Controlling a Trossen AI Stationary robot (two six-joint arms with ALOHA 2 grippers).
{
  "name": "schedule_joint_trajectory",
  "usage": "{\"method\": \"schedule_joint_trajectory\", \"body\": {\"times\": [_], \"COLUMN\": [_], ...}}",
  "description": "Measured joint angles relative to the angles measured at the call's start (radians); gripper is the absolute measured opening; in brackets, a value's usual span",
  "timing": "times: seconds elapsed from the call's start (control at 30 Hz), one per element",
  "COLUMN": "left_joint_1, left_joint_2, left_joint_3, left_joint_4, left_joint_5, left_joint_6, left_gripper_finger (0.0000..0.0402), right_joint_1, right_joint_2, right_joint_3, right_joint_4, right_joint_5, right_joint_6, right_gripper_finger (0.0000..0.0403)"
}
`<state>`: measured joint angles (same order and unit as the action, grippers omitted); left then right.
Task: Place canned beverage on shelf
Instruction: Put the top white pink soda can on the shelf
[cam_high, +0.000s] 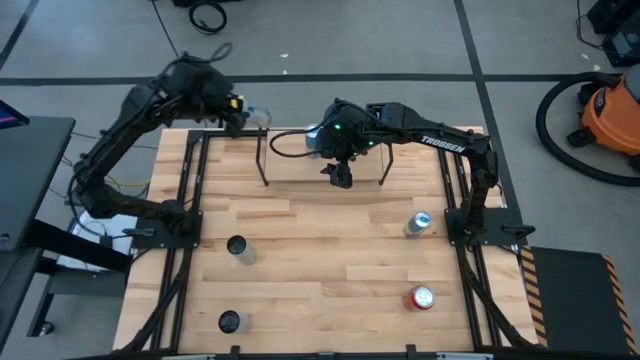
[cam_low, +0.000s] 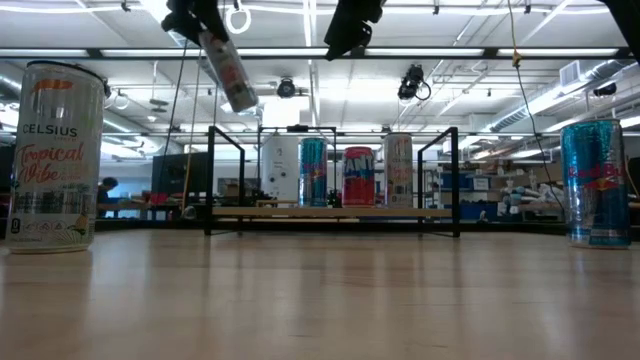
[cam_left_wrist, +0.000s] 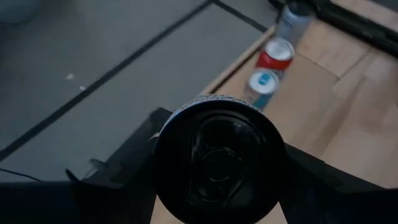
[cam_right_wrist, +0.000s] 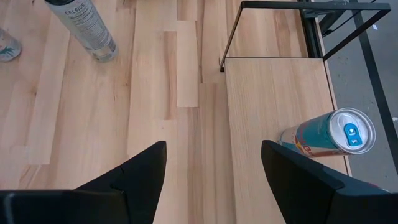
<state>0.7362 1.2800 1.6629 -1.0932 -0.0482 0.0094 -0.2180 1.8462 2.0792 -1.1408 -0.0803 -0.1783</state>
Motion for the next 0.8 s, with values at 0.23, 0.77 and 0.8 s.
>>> {"method": "schedule_joint_trajectory", "body": {"times": [0.23, 0.77, 0.8], "left_joint_1": [-0.062, -0.066, -0.066], "left_joint_2": [0.129, 0.349, 0.361], "left_joint_3": [-0.001, -0.001, -0.001], "left_joint_4": [0.045, 0.066, 0.063], "left_joint_5": [-0.003, -0.004, -0.003], "left_joint_6": [-0.006, 0.0, 0.001], "left_gripper_finger": [0.0261, 0.0261, 0.0261], "right_joint_1": [0.0, 0.0, 0.0], "right_joint_2": [0.0, 0.0, 0.0], "right_joint_3": [0.0, 0.0, 0.0], "right_joint_4": [0.0, -0.019, -0.02], "right_joint_5": [0.0, 0.0, 0.0], "right_joint_6": [0.0, 0.022, 0.022], "right_gripper_finger": [0.027, 0.027, 0.027]}}
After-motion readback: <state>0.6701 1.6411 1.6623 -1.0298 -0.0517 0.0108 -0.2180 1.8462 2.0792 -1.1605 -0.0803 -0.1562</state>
